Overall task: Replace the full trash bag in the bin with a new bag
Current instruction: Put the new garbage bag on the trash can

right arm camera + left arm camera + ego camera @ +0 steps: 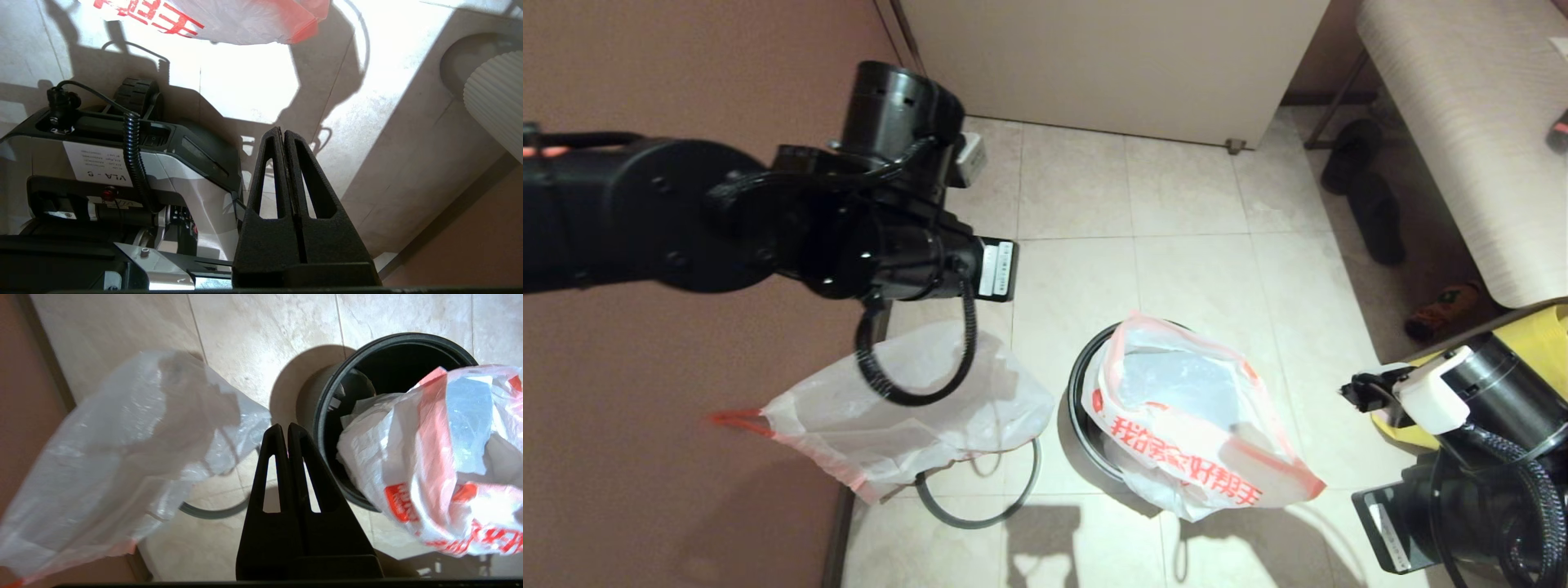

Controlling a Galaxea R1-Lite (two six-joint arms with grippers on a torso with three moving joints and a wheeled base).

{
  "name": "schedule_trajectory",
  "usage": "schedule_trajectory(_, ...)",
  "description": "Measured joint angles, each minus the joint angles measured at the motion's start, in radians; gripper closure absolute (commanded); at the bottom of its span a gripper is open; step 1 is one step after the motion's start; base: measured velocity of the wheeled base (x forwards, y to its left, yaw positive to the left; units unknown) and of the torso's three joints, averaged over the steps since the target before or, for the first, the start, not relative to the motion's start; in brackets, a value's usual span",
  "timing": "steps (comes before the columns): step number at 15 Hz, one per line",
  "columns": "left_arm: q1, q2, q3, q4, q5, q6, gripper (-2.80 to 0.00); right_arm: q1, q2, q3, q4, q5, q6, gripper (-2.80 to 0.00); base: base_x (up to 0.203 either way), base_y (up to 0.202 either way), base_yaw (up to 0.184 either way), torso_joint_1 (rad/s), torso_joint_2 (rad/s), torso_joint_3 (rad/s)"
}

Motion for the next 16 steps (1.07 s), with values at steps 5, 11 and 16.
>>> schedule_trajectory(5, -0.072, 0.317, -0.343, 0.239, -0.004, -0.135, -2.8, -0.046, 0.012, 0.008, -0.006, 0.002, 0.001, 0.0, 0.0, 0.0, 0.0, 0.0, 0.0, 0.0)
schedule_trajectory(11, -0.138, 0.42, -0.373, 0.159, -0.016, -0.146, -2.8, -0.133, 0.012, 0.042, -0.064, 0.013, -0.051, 0.0, 0.0, 0.0, 0.0, 0.0, 0.0, 0.0)
schedule_trajectory(16, -0.2, 0.333, -0.354, 0.187, -0.009, -0.179, -2.8, -0.162, 0.008, 0.082, -0.08, 0.012, -0.054, 0.0, 0.0, 0.0, 0.0, 0.0, 0.0, 0.0)
